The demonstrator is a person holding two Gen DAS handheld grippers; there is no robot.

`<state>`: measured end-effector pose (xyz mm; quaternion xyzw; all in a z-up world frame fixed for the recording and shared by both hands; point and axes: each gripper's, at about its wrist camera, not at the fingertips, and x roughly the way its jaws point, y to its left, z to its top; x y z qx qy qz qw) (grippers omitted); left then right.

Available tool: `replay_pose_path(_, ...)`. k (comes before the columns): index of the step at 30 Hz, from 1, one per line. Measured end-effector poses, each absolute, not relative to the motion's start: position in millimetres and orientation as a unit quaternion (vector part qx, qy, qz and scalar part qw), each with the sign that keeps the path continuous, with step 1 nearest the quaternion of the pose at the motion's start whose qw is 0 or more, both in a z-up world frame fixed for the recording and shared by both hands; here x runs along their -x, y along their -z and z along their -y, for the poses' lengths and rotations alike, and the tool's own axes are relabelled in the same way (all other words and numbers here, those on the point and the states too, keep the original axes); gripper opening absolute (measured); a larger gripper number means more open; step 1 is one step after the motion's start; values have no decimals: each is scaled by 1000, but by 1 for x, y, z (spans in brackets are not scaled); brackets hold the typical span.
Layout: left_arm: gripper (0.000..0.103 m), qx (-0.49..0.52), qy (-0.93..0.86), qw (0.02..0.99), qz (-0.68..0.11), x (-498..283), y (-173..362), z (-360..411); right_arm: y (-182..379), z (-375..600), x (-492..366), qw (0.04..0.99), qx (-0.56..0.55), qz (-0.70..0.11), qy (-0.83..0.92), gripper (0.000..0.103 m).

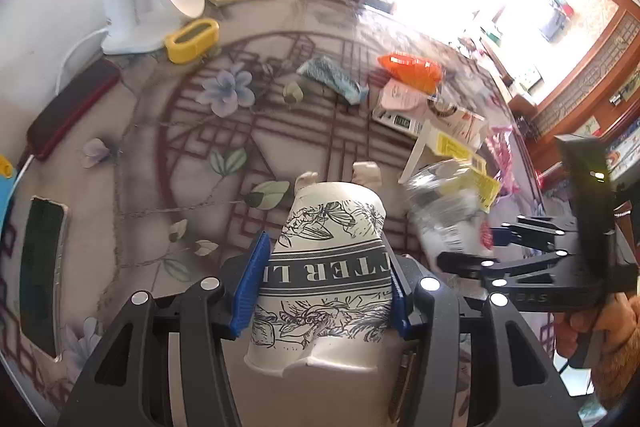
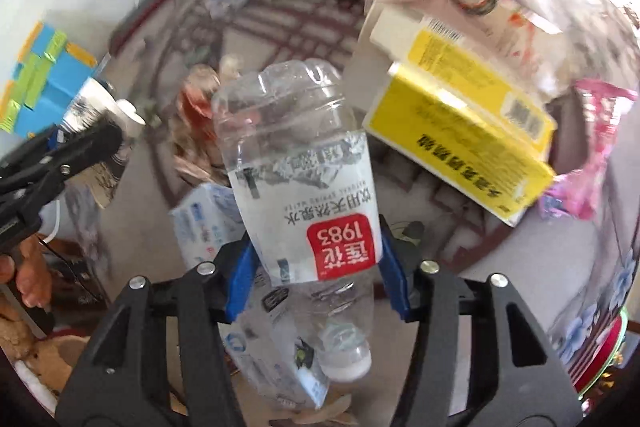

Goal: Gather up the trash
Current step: 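Grasp the clear plastic bottle with the right gripper, then carry the bottle over the red bucket and open the right gripper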

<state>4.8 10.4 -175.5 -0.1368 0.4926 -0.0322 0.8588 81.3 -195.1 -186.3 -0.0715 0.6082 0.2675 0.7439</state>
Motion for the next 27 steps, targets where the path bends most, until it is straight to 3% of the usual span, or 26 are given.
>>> replay_pose_path(14,49,101,120,888,-433,8,111,88,86,301,-12,836,-89,-498,-214,52)
replay_pose_path(27,49,52,228,881,-412,14,80,229,63,450,46,869,-193,-441,-112,52)
